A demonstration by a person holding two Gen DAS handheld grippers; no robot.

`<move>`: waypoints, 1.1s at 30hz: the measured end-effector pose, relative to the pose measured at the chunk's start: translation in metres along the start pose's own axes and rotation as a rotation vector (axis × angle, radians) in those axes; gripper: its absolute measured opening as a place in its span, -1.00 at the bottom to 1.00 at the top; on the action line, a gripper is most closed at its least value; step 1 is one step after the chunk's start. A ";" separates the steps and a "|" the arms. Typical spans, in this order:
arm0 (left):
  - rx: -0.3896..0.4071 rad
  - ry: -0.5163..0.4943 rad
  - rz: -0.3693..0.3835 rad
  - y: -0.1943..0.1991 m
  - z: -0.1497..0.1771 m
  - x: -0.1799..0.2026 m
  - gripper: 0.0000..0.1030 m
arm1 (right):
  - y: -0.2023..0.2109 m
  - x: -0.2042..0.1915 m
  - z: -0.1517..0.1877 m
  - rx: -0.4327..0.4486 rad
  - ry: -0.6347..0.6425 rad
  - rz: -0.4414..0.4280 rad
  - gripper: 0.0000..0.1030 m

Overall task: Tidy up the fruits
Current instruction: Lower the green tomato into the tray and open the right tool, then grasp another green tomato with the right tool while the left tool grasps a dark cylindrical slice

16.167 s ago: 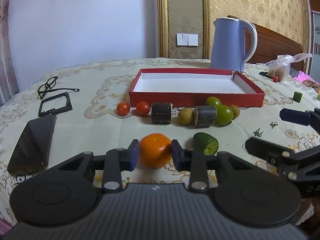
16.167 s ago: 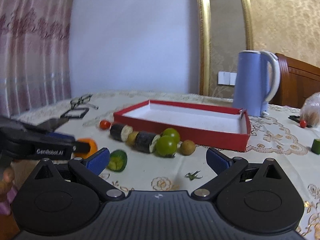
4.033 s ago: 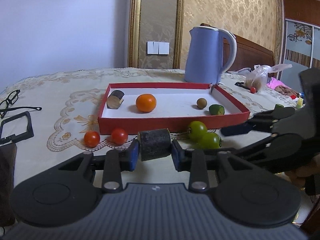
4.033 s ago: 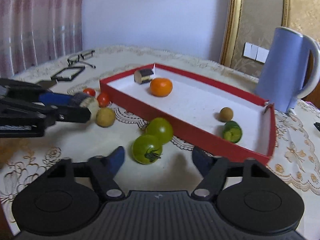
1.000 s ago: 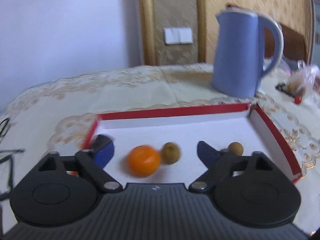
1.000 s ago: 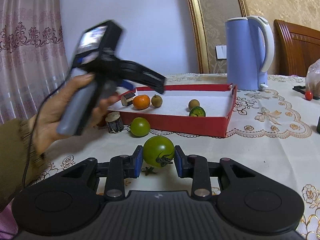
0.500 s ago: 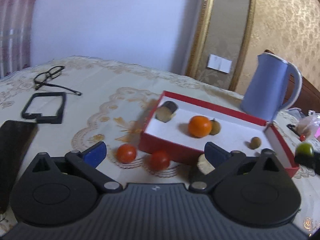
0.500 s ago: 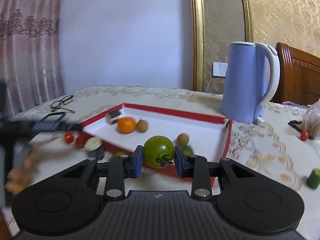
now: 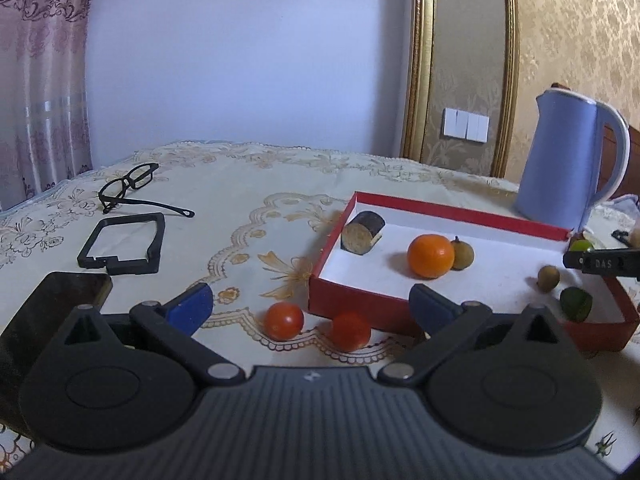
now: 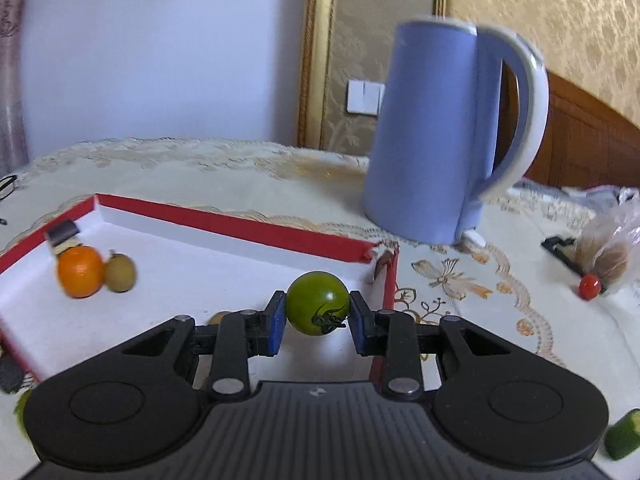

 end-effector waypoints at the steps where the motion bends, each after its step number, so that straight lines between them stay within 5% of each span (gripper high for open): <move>1: -0.004 -0.008 -0.002 -0.001 0.000 0.001 1.00 | -0.002 0.001 0.002 -0.006 -0.007 0.003 -0.35; 5: -0.002 -0.010 -0.001 -0.001 0.000 0.001 1.00 | 0.012 -0.001 0.004 0.019 -0.010 0.003 -0.05; 10: -0.004 0.001 -0.005 -0.002 0.000 -0.001 1.00 | 0.058 -0.015 0.001 0.124 0.032 -0.032 -0.05; 13: -0.012 0.007 -0.011 -0.003 0.000 -0.002 1.00 | 0.090 -0.025 0.006 0.186 0.057 -0.106 -0.04; 18: -0.019 0.039 -0.016 -0.003 0.000 -0.008 1.00 | 0.129 -0.052 0.027 0.226 0.173 -0.255 0.38; 22: -0.030 0.071 -0.008 -0.005 0.000 -0.014 1.00 | 0.134 -0.072 0.044 0.162 0.275 -0.312 0.38; 33: -0.069 0.129 0.006 -0.010 0.002 -0.023 1.00 | 0.104 -0.106 0.049 0.026 0.304 -0.356 0.36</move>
Point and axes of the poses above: each gripper's, at about its wrist camera, not at the fingertips, and y roughly against the way its jaws point, x to its right, z to its underside, the point moved 1 cm from there along -y, roughly the way its jaws point, and after that the axes turned 9 degrees about x, right-handed, at the moved point
